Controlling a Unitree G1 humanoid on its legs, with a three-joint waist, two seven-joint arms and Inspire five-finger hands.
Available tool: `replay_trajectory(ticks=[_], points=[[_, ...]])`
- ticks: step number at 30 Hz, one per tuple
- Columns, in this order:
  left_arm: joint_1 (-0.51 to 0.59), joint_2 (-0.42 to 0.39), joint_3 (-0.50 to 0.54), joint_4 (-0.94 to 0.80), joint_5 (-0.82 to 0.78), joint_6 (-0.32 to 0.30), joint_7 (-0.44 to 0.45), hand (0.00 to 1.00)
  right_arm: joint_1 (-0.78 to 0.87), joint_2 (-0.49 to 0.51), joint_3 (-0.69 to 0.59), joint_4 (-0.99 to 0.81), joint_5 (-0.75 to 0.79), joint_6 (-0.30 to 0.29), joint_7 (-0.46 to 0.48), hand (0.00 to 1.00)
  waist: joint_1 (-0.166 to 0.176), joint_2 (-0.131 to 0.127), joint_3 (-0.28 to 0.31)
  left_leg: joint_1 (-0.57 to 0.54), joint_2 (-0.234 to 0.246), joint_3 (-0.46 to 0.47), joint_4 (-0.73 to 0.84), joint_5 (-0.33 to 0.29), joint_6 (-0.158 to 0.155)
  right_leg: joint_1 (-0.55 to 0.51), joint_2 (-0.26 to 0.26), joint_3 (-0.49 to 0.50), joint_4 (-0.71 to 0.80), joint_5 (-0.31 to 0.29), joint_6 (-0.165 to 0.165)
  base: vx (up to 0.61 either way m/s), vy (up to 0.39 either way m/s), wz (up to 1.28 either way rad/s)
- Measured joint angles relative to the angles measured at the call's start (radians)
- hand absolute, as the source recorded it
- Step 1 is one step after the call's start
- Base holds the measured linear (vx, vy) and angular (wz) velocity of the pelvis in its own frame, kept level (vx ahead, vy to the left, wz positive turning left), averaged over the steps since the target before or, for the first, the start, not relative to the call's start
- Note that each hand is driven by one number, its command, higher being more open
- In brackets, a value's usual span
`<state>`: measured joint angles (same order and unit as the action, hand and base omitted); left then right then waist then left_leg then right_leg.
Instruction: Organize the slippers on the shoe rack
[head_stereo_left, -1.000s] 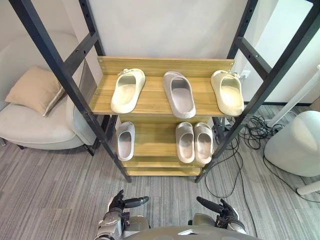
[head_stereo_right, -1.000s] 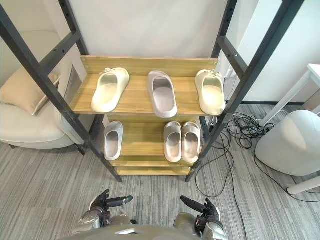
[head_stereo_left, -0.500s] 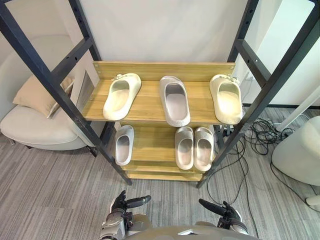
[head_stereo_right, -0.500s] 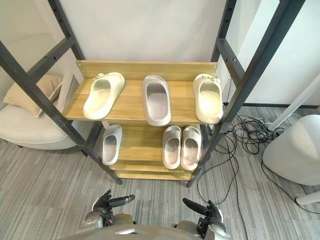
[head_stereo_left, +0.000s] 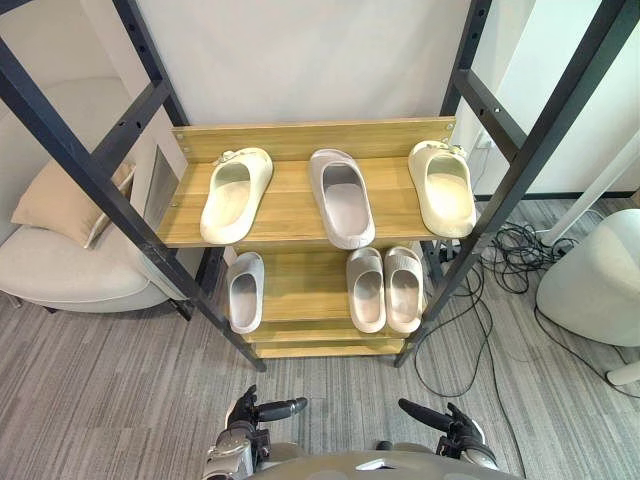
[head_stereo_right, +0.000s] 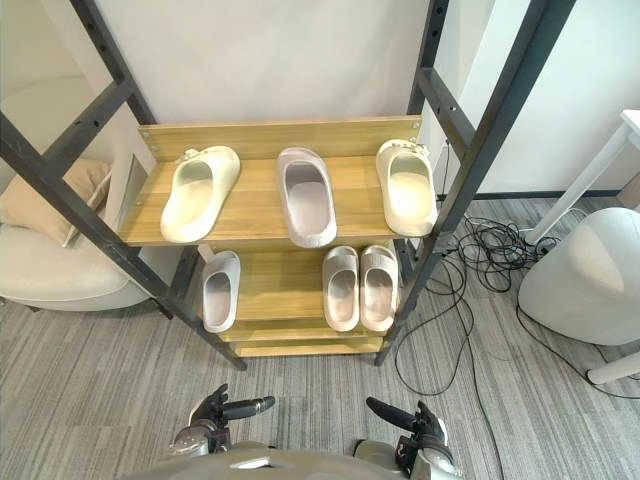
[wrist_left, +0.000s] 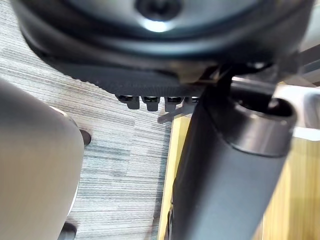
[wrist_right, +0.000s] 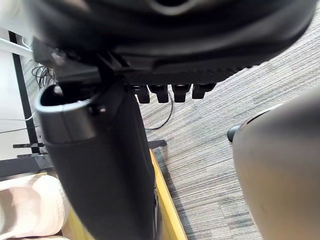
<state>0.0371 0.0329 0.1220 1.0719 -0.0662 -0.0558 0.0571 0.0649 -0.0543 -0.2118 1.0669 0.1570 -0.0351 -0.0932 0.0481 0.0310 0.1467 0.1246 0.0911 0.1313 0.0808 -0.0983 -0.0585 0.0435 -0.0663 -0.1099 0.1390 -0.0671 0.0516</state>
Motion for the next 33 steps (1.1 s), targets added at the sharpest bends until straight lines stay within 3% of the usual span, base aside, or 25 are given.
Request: replay_trajectory(ticks=[5, 12, 15, 19, 24, 33], points=[[-0.008, 0.016, -0.027, 0.013, 0.001, 0.000, -0.004, 1.00, -0.007, -0.007, 0.044, 0.019, -0.003, 0.000, 0.020, 1.00, 0.001, -0.013, -0.007, -0.006, -0.021, -0.041, -0.011, 0.012, 0.012, 0.018, -0.015, -0.033, -0.034, 0.014, 0.008, -0.02, 0.030, 0.25], [-0.023, 0.051, -0.081, 0.019, 0.019, -0.006, -0.014, 1.00, -0.074, -0.039, 0.395, -0.005, -0.053, 0.004, 0.064, 1.00, 0.008, -0.037, -0.005, -0.060, -0.055, -0.156, -0.004, 0.027, 0.034, 0.046, -0.029, -0.089, -0.120, 0.047, 0.009, 0.00, 0.009, 0.31], [-0.025, 0.053, -0.081, 0.012, 0.020, -0.009, -0.013, 1.00, -0.094, -0.040, 0.543, -0.104, -0.072, 0.005, 0.087, 1.00, 0.015, -0.042, -0.002, -0.079, -0.060, -0.181, 0.008, 0.027, 0.035, 0.049, -0.028, -0.096, -0.139, 0.061, 0.004, 0.01, 0.000, 0.08], [-0.040, 0.061, -0.101, 0.006, 0.028, -0.021, -0.002, 1.00, -0.121, -0.091, 0.773, -0.413, -0.075, -0.004, 0.165, 1.00, 0.044, -0.058, 0.011, -0.093, -0.064, -0.242, 0.020, 0.028, 0.035, 0.065, -0.026, -0.135, -0.154, 0.064, -0.001, -0.04, -0.018, 0.29], [-0.048, 0.060, -0.103, -0.004, 0.042, -0.029, 0.008, 1.00, -0.155, -0.125, 0.848, -0.613, -0.035, -0.049, 0.237, 1.00, 0.060, -0.063, 0.022, -0.099, -0.065, -0.259, 0.024, 0.028, 0.035, 0.065, -0.026, -0.145, -0.151, 0.064, -0.001, -0.02, 0.001, 0.06], [-0.061, 0.065, -0.143, -0.002, 0.076, -0.032, 0.018, 1.00, -0.157, -0.246, 0.925, -0.926, 0.167, -0.056, 0.286, 1.00, 0.057, -0.057, 0.039, -0.105, -0.066, -0.284, 0.024, 0.028, 0.034, 0.069, -0.024, -0.160, -0.158, 0.064, 0.000, 0.01, -0.001, 0.05]])
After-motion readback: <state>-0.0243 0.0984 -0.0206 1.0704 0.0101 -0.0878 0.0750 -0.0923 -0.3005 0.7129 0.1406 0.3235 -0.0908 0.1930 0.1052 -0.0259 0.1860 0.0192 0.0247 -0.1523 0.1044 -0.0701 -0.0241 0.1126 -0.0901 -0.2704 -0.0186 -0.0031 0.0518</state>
